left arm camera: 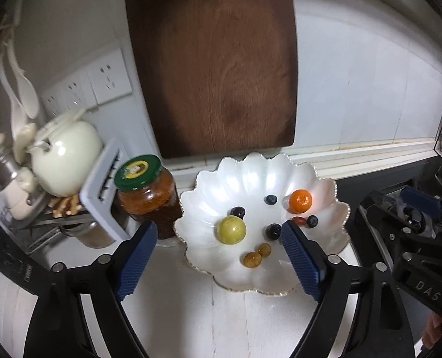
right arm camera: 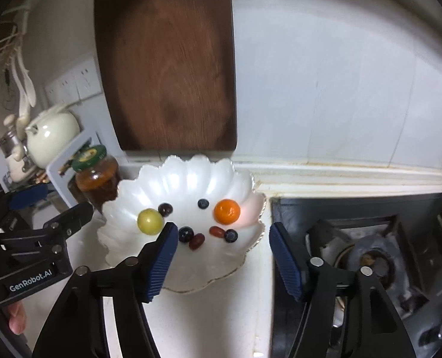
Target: Organize fruits
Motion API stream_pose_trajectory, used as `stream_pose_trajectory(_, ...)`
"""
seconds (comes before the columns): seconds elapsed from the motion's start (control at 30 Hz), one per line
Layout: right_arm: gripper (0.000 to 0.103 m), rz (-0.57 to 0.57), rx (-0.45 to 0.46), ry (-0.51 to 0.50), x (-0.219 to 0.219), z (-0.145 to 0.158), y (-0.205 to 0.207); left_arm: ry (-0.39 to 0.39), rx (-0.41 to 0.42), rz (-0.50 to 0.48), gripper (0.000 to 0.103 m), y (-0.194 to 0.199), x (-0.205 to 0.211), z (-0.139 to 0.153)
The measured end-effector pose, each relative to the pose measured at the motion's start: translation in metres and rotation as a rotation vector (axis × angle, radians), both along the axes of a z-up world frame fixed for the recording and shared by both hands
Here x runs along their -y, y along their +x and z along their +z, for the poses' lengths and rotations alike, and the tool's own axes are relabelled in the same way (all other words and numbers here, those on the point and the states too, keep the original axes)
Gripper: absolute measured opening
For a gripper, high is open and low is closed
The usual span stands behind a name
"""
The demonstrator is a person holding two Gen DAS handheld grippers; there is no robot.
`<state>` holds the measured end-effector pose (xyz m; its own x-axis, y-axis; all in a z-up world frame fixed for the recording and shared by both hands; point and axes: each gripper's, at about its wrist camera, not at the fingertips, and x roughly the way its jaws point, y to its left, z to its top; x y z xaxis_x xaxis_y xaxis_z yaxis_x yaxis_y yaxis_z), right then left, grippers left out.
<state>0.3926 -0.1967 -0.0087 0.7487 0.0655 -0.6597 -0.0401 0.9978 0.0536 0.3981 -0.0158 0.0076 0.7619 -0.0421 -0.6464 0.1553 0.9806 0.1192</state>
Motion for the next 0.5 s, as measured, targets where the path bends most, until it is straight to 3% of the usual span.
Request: stream_pose_trajectory(0.5, 0.077, 0.005, 0.163, -0.046, 0.019, 0.049, -0.131, -0.087, 0.145, 0.03, 0.095, -0.14, 0.012, 0.035)
